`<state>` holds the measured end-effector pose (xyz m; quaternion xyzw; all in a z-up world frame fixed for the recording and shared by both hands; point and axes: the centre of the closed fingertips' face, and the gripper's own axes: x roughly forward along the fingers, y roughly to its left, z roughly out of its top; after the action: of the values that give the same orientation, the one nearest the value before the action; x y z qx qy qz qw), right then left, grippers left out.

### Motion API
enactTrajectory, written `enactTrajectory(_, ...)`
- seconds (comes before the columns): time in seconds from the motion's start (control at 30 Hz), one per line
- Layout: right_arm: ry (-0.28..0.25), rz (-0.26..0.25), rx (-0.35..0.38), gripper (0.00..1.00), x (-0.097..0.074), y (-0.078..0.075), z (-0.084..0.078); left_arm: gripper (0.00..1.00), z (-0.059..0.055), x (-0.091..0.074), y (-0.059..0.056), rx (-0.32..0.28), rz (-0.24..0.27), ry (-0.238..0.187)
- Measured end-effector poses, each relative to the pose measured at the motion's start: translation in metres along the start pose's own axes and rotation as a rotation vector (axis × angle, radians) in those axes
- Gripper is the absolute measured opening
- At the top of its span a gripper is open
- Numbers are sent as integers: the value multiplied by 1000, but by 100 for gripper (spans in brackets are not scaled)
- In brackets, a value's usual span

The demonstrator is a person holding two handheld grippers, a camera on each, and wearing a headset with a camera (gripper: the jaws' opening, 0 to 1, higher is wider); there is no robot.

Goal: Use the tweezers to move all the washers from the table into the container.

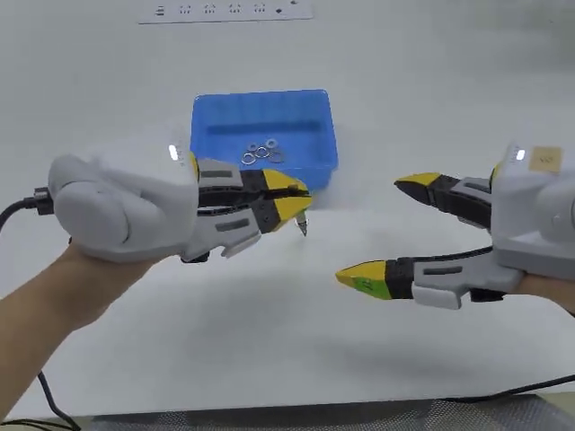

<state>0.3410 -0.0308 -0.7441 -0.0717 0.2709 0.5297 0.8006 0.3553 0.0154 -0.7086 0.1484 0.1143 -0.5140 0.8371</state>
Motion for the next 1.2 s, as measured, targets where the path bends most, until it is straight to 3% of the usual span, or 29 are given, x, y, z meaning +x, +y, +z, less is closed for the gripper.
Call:
enactTrajectory(0.23,-8,50,20,98,6,14,-2,6,2,-2,7,-10,8,-22)
enactTrajectory(0.5,-10,66,24,100,8,17,-2,6,3,4,11,-4,2,-18)
enactTrajectory(0.67,-22,80,33,100,7,19,-2,6,5,6,9,-2,-22,-24)
enactTrajectory(0.9,-18,91,31,100,8,22,-2,6,2,8,7,6,-33,-7)
enactTrajectory(0.97,-18,93,29,100,8,22,-1,6,-1,9,6,19,-39,15)
enactTrajectory(1.03,-15,89,23,100,8,21,-1,6,1,9,6,13,-41,7)
enactTrajectory(1.13,-16,88,21,100,9,20,0,6,-1,9,12,3,-33,49)
enactTrajectory(1.2,-17,90,17,100,10,20,1,6,-1,11,12,1,-59,70)
